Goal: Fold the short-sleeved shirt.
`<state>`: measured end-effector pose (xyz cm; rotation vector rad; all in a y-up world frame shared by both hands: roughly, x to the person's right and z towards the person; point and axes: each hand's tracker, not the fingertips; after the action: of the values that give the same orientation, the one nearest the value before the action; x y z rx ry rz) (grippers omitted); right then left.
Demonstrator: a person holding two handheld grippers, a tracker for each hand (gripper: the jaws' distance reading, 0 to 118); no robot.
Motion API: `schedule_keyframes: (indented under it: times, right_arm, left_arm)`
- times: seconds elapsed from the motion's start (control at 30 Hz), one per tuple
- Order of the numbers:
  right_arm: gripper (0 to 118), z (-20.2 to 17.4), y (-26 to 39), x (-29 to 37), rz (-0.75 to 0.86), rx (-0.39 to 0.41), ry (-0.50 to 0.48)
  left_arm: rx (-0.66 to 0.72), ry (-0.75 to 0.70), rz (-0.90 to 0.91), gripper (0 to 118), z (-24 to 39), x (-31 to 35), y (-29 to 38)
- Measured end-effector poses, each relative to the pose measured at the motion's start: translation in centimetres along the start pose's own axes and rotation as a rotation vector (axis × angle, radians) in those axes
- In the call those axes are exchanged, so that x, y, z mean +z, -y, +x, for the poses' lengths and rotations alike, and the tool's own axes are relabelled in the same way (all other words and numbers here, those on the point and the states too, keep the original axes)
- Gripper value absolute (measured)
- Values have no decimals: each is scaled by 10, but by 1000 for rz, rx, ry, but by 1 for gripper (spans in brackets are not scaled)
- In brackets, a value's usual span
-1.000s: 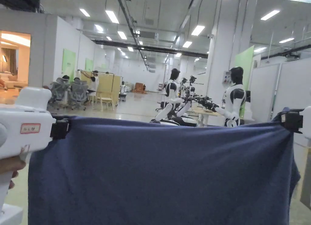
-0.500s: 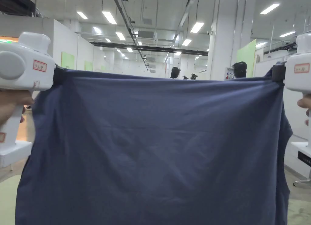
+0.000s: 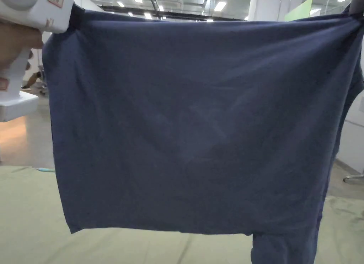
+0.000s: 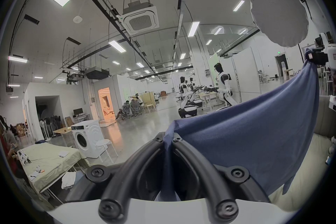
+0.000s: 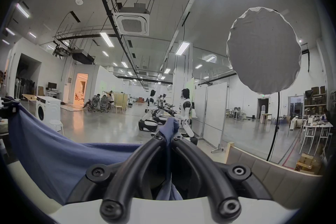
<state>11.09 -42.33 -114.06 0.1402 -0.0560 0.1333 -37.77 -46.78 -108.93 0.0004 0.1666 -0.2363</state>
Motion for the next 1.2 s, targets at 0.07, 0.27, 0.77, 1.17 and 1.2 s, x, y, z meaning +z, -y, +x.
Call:
schedule_keyframes:
  times: [0.07, 0.27, 0.77, 1.17, 1.2]
  right_arm:
    - [4, 1, 19, -6, -13, -1, 4]
    - [4, 1, 106, -15, -124, 7, -28]
    - [4, 19, 369, 78, -452, -65, -117]
    - [4, 56, 391, 266, -438, -134, -244]
    - [4, 61, 387, 284, -443, -135, -256]
  left_arm:
    - [15, 7, -9, 1, 9, -11, 14]
    - [-11, 68, -111, 1, 31, -34, 84]
    - [123, 224, -473, 1, 107, 33, 351]
    - [199, 280, -508, 1, 94, 195, 393]
    - [184, 288, -512, 1, 89, 213, 392]
